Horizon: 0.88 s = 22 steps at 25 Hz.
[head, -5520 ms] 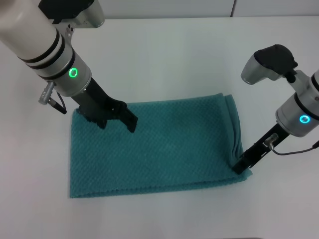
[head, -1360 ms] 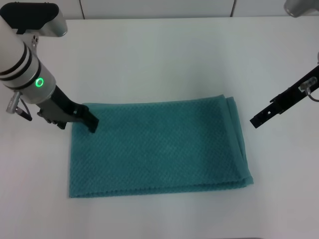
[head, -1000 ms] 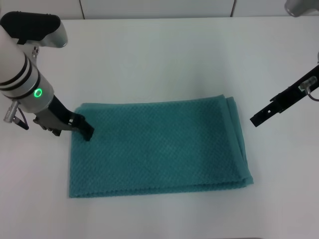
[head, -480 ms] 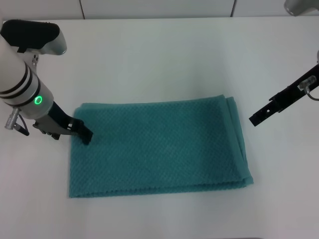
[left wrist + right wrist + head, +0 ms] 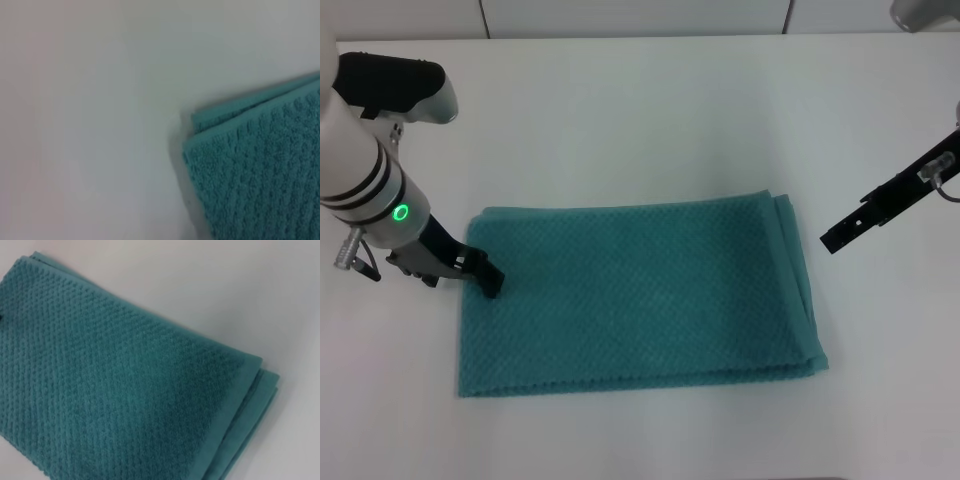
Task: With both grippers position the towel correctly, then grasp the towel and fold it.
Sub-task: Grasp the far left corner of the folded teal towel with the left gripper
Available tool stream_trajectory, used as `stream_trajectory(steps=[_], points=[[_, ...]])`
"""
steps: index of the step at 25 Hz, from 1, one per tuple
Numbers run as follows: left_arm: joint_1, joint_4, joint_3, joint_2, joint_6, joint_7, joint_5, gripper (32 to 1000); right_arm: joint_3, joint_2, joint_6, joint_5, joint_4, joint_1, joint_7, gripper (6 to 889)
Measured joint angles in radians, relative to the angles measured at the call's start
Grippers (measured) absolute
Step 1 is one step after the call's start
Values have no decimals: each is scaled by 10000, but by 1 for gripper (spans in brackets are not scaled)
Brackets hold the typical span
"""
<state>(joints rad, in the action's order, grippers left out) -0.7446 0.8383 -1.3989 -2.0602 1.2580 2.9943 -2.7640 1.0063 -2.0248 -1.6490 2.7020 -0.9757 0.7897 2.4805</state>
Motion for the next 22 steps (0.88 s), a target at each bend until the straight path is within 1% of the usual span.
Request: stream_trajectory(steps=[4,9,15,22], points=[[28,-38,-108,-12,-106,0,-3,829,0,0,0,0,0,-13,0,856],[1,-286,-171,-15,-308,0,-7,829,0,0,0,-1,1,-13,0,856],[-19,-344,-186,-15,-341,0,-12,830,0,0,0,1,0,-13,0,857],[-25,-346,-184,-15,-343,0,4,803,0,0,0,-5,0,-25,-13,857]])
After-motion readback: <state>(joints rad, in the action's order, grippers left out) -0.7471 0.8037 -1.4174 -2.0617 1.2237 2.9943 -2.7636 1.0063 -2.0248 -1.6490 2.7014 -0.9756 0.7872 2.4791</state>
